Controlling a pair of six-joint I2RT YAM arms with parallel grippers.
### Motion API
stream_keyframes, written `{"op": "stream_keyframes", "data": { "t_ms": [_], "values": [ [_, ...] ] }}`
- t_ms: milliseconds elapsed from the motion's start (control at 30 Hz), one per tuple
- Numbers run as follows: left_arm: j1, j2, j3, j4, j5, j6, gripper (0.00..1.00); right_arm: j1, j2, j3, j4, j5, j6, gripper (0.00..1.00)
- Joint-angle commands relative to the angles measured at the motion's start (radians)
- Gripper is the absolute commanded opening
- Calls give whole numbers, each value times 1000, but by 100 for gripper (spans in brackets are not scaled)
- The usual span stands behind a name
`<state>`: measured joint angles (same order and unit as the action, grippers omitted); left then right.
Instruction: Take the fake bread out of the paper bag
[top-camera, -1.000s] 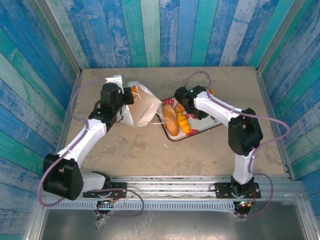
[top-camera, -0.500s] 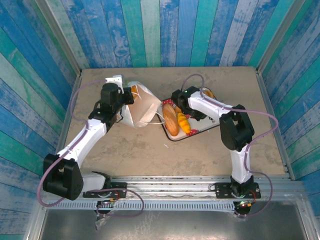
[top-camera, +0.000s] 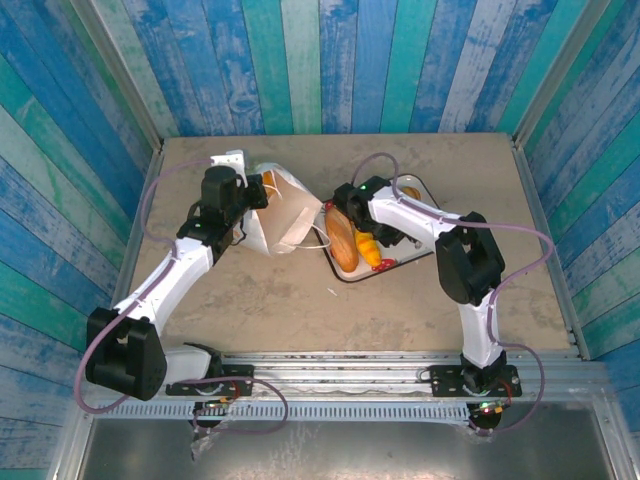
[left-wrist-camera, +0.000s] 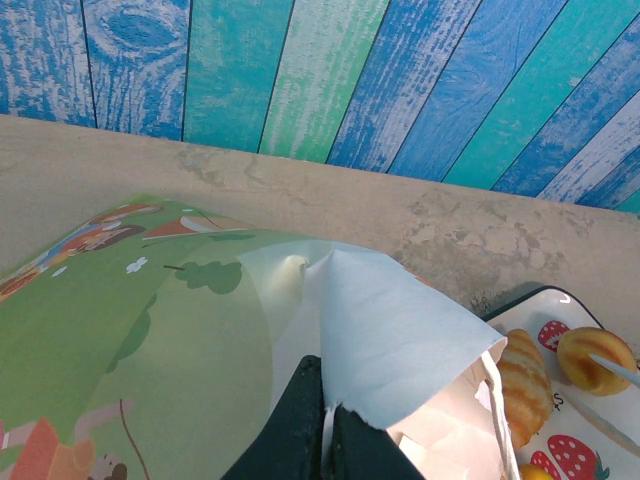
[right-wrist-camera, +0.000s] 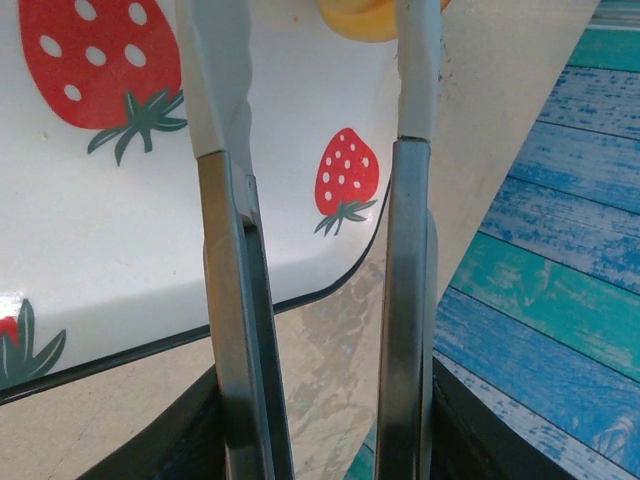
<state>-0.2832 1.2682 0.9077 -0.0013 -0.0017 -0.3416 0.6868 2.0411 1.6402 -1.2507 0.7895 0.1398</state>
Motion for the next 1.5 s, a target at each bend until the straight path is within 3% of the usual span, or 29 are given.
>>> {"op": "stream_keyframes", "data": {
  "t_ms": [0, 500, 700, 833, 1067, 1200, 1333, 1467],
  "values": [
    [0, -18, 25, 0, 7, -4, 7, 2, -28, 27, -25, 1, 2, 45],
    [0, -18, 42, -6, 8, 3, 7, 8, -147, 7, 14, -115, -19, 46],
    [0, -18, 45, -16, 17, 14, 7, 5, -217, -2, 23, -197, 5, 35],
    [-1, -18, 42, -25, 36, 49, 7, 5, -303, -27, 31, -280, 23, 34],
    [0, 10, 31, -28, 78, 129, 7, 2, -498, -62, 73, -550, 61, 37],
    [0, 7, 25, -16, 99, 155, 7, 2, -585, -90, 155, -821, 87, 38],
    [0, 2, 22, 3, 118, 172, 7, 4, -627, -138, 280, -1066, 156, 37],
    [0, 5, 31, -5, 103, 178, 7, 15, -624, -190, 399, -1213, 228, 37]
  ]
}}
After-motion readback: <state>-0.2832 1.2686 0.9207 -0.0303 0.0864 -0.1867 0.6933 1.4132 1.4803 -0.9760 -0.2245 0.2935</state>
